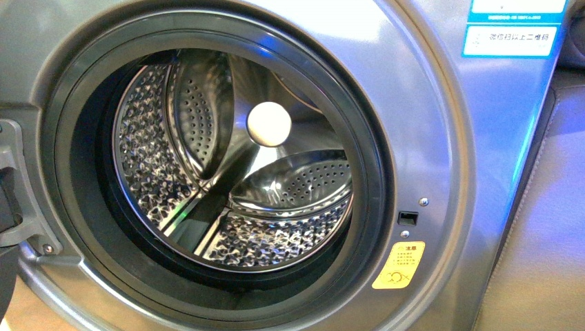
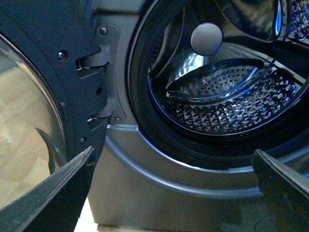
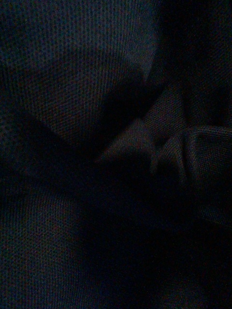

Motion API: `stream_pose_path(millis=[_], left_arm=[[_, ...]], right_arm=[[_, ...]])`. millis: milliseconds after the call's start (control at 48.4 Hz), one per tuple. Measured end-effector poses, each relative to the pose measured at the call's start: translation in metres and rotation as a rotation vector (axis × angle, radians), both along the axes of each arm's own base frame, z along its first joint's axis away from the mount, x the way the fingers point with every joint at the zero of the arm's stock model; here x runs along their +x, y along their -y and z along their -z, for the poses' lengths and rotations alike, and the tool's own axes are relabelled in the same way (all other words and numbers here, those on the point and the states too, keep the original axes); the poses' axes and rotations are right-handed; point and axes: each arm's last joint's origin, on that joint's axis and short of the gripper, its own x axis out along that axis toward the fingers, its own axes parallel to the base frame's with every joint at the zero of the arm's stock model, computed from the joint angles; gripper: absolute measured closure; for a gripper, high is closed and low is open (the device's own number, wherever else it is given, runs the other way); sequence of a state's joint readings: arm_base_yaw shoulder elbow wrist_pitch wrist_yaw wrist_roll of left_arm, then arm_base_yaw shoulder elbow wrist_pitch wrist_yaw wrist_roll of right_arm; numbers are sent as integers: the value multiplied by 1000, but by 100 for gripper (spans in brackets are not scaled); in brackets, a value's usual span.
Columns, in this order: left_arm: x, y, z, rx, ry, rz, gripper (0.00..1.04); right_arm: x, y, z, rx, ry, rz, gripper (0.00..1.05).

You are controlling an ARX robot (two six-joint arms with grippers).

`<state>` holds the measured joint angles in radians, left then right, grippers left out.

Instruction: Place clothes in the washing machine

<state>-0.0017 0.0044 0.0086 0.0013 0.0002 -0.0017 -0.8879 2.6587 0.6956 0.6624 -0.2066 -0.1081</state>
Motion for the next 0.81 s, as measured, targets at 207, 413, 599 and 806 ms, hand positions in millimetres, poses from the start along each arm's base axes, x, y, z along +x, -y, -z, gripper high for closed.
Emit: stream_pose_path(millis=[207,413,599,806], left_arm=[[0,0,0,0,0,0,7],[0,0,0,0,0,0,7],[0,0,0,0,0,0,7],[0,0,0,0,0,0,7]], right_arm=[[2,-11,8,23,-9,-57,7],[7,-17,22,35,-21,-96,7],[11,-18,33,39,-28,-113,7],[14,-20,40,36,-37,-124,7]])
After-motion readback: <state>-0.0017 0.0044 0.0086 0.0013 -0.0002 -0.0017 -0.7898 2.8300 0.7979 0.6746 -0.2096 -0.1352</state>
